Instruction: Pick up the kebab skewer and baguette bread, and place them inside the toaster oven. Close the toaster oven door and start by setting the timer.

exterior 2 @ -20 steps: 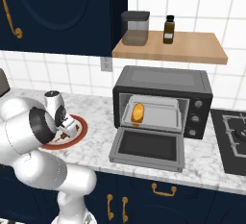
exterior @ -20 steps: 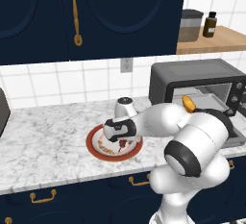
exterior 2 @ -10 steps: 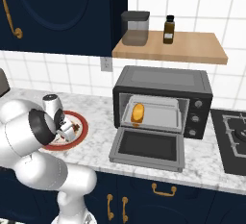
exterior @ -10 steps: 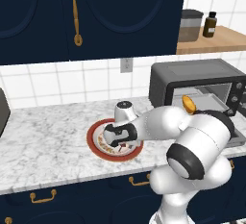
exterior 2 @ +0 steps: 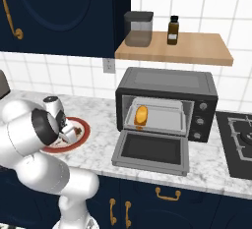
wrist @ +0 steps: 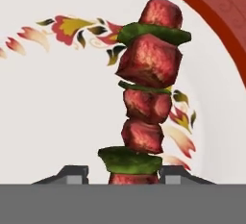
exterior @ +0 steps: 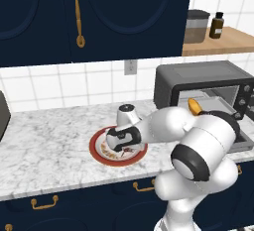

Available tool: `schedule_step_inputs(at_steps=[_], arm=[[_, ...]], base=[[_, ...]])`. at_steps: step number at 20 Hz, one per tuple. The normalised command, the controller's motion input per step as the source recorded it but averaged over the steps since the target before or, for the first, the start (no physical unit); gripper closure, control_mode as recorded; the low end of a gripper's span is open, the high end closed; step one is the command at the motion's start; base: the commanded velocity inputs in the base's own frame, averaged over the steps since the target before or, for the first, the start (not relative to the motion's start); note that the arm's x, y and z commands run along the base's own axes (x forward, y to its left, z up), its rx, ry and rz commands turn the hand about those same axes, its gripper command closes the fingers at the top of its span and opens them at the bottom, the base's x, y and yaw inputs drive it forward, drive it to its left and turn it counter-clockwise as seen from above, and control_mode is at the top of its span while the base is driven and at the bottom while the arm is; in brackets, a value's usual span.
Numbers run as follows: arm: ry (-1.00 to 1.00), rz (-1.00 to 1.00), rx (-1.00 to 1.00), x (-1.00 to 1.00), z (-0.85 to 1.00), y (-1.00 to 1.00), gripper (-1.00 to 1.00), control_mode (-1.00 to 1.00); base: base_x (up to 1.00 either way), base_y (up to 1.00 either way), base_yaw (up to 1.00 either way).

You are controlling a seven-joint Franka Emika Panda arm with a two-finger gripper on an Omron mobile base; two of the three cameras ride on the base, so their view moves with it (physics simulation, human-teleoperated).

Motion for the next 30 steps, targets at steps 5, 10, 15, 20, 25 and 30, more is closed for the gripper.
schedule_step_inputs(at_steps=[5,10,15,20,25,30], arm=[[0.04,0.0,0.0,0.0,-0.08,0.0,1.0,-1.0],[0.0,0.05,0.03,-0.14,0.59,-0.17,1.0,-1.0],[-0.04,0.22,0.02,-0.88,1.0,-0.67,1.0,-1.0],[-0.03,0.28,0.0,-0.73,0.94,-0.95,1.0,-1.0],[-0.01,0.31,0.0,-0.41,0.71,-1.0,1.0,-1.0],[-0.04,0.27,0.0,-0.22,0.67,-1.0,1.0,-1.0]], base=[[0.0,0.0,0.0],[0.0,0.0,0.0],[0.0,0.0,0.0],[0.0,0.0,0.0],[0.0,0.0,0.0],[0.0,0.0,0.0]])
